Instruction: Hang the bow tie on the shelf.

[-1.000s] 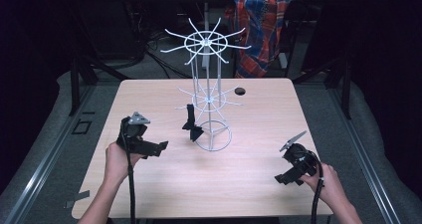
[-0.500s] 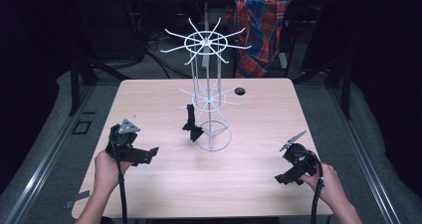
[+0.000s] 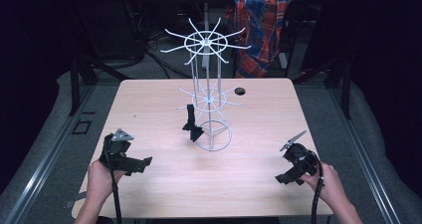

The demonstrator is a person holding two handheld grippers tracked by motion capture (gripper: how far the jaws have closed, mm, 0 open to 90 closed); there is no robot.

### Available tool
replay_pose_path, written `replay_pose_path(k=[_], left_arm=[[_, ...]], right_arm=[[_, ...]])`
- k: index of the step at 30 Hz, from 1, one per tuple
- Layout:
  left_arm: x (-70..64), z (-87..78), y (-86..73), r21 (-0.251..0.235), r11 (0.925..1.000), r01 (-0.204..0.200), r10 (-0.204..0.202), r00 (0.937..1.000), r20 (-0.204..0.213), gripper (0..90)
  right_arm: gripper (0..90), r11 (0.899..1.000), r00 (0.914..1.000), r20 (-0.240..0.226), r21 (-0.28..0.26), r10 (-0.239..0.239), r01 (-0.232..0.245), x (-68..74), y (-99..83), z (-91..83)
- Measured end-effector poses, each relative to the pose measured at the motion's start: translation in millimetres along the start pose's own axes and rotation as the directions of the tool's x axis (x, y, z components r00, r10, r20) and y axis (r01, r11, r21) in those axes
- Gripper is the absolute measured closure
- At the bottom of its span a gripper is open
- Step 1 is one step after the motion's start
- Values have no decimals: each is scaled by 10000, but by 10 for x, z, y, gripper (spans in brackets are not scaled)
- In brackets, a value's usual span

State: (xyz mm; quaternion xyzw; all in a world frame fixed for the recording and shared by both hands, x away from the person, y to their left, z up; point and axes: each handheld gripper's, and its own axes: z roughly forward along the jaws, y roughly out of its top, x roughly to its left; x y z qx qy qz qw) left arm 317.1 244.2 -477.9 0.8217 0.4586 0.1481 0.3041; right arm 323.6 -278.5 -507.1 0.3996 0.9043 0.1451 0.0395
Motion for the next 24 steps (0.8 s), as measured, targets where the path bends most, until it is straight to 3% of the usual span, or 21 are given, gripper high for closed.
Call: replay_pose_path(k=[10, 13, 17, 24], left_arm=[[43, 87, -52, 516, 9987, 34, -39, 9999, 96, 1], [77, 153, -77, 1024, 9947, 1, -6, 10000, 42, 0], [109, 197, -94, 1316, 9913, 64, -83, 9999, 141, 1], [178, 274, -100, 1676, 9856, 206, -225, 9997, 96, 1]], right_arm=[[99, 9999, 10000, -85, 121, 43, -42, -15, 0, 47], [100, 9998, 9999, -133, 209, -33, 35, 18, 0, 58], [100, 9985, 9996, -44, 470, -290, 291, 25, 8, 43], [107, 9983, 9996, -109, 510, -275, 280, 24, 5, 61]])
